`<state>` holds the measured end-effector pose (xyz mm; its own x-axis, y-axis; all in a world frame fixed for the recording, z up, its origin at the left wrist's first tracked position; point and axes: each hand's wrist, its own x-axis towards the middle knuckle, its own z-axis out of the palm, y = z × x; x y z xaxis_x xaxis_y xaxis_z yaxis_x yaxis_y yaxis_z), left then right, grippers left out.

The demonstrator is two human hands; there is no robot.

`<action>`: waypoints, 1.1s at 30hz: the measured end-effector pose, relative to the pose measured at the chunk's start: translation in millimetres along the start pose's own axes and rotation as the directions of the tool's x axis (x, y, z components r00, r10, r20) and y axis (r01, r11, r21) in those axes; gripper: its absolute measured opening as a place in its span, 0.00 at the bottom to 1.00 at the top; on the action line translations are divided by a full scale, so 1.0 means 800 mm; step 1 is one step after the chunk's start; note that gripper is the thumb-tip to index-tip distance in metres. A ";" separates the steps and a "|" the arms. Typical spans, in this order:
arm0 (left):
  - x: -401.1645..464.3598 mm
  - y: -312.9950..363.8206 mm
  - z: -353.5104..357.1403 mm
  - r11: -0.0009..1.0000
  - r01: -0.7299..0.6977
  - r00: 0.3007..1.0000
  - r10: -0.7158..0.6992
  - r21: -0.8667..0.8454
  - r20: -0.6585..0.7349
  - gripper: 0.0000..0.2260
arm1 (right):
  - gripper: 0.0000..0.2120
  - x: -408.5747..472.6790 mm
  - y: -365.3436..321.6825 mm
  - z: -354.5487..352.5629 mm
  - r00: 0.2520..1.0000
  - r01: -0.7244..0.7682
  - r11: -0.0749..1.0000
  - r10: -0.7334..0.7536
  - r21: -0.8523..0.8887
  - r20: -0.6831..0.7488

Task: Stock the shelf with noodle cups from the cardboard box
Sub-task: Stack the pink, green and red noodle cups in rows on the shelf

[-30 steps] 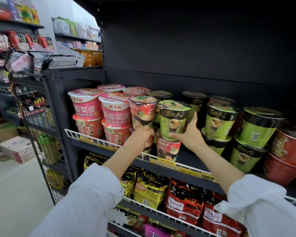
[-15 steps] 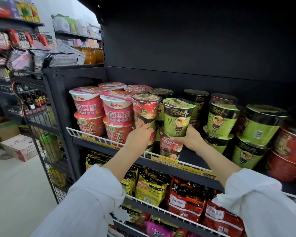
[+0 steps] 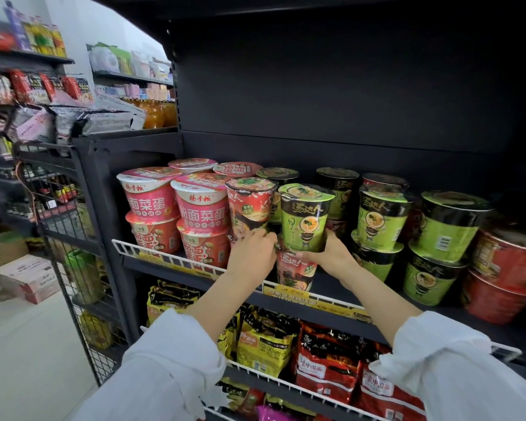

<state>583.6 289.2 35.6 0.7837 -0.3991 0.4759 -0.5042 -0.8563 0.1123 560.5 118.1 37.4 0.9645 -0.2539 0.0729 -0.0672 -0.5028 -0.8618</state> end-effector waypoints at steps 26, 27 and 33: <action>0.177 0.171 0.104 0.882 0.352 0.919 -0.263 -0.313 0.294 0.18 | 0.15 0.145 -0.080 -0.203 0.934 0.321 0.600 -0.327 -0.733 0.141; 0.184 0.170 0.113 0.876 0.364 0.916 -0.277 -0.315 0.289 0.16 | 0.17 0.155 -0.082 -0.203 0.942 0.318 0.604 -0.286 -0.731 0.173; 0.197 0.168 0.133 0.843 0.441 0.885 -0.350 -0.309 0.307 0.15 | 0.19 0.191 -0.074 -0.201 0.911 0.408 0.601 -0.228 -0.687 0.343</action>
<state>678.2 76.1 32.7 0.9815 -0.1540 0.1137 -0.1914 -0.7965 0.5736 670.7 -24.0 180.2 0.9819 0.1663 0.0908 0.1781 -0.9736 -0.1429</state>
